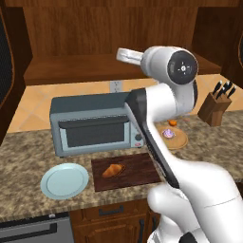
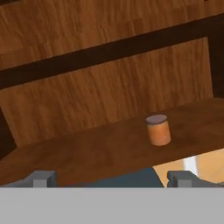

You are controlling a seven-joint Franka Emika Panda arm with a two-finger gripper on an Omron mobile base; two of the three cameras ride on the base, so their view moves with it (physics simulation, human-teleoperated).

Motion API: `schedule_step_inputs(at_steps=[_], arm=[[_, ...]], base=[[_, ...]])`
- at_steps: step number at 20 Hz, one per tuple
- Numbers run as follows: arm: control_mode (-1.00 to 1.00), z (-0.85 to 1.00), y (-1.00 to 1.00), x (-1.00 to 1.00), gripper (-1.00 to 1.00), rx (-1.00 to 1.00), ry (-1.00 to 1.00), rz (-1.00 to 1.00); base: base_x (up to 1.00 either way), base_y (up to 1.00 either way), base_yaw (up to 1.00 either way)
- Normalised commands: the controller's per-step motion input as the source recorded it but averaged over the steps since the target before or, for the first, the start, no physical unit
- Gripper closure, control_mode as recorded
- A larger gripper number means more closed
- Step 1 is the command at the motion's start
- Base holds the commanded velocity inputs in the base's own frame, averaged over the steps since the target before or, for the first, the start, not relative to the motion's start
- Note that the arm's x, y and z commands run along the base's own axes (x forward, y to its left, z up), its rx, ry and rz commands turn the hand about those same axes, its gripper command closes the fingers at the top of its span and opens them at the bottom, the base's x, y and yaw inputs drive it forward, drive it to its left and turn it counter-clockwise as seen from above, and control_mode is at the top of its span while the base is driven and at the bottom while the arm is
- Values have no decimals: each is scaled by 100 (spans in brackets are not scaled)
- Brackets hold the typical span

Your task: From the different types of pastries on the counter, select a croissant and place it on the cutting board. Then retrieve a jar of jam from the cabinet and place it alongside the croissant on the cutting board.

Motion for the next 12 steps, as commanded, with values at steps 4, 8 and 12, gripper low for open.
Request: schedule_step_inputs(at_steps=[4,8,12], arm=[[-100,1,0,76,-100,-7,9,-14],[-100,-14,0,31,-100,-9,2,-7],[-100,0,0,36,-100,0,0,-7]], base=[[0,0,0],[0,0,0],[0,0,0]])
